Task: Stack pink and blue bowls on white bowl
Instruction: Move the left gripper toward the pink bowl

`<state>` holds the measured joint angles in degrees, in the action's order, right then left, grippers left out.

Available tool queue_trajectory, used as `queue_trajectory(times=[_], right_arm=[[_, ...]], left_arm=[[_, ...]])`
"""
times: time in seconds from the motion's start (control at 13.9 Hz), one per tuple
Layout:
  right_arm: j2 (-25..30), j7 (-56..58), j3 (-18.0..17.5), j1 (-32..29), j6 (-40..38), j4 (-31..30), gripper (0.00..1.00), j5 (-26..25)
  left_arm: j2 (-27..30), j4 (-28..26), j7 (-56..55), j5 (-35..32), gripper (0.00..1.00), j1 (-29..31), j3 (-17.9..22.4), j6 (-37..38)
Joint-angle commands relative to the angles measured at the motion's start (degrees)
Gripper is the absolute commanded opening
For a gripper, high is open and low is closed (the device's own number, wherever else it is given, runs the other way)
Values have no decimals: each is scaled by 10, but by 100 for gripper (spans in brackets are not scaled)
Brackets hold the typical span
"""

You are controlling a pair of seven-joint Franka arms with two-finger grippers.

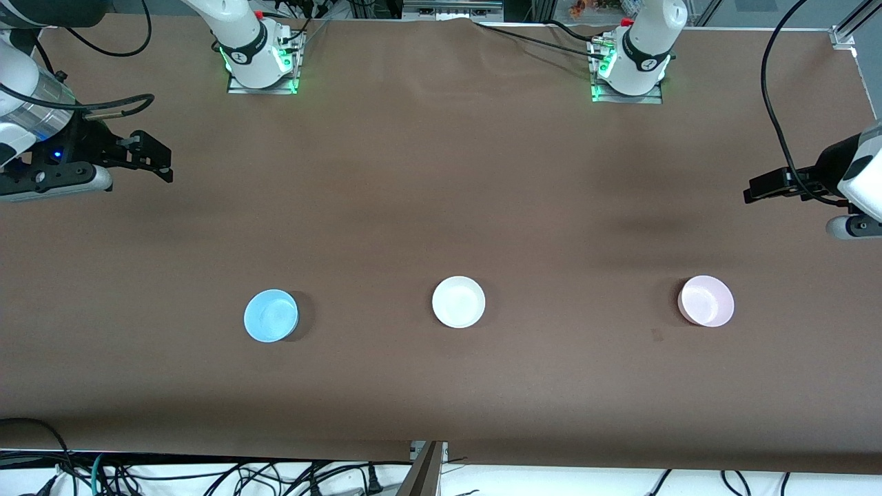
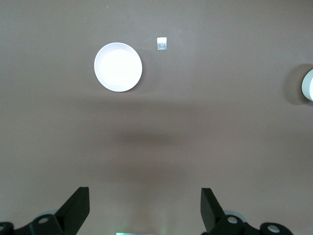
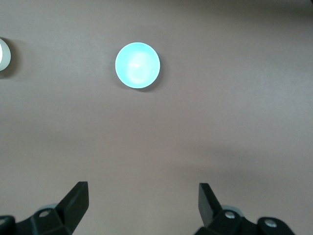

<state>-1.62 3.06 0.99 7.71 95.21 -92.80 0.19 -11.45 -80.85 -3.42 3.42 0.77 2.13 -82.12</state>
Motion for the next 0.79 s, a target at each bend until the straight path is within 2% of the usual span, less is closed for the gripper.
queue_trajectory(times=[0.0, 0.14, 0.36, 0.57, 0.72], right_arm=[[6, 5, -4, -4, -5, 3, 99, 10], [6, 5, -3, -4, -3, 4, 99, 10], [6, 5, -4, -4, -4, 4, 99, 10], [6, 5, -4, -4, -4, 3, 99, 10], [6, 5, -4, -4, -5, 4, 99, 10]], left_arm=[[-26, 20, 7, -10, 100, 34, 0, 6], [-45, 17, 11, -14, 100, 57, 0, -7], [-69, -8, 19, -9, 100, 92, 1, -63], [-100, -52, 107, -5, 100, 101, 2, -128], [-131, -64, 113, 31, 100, 103, 16, -162]])
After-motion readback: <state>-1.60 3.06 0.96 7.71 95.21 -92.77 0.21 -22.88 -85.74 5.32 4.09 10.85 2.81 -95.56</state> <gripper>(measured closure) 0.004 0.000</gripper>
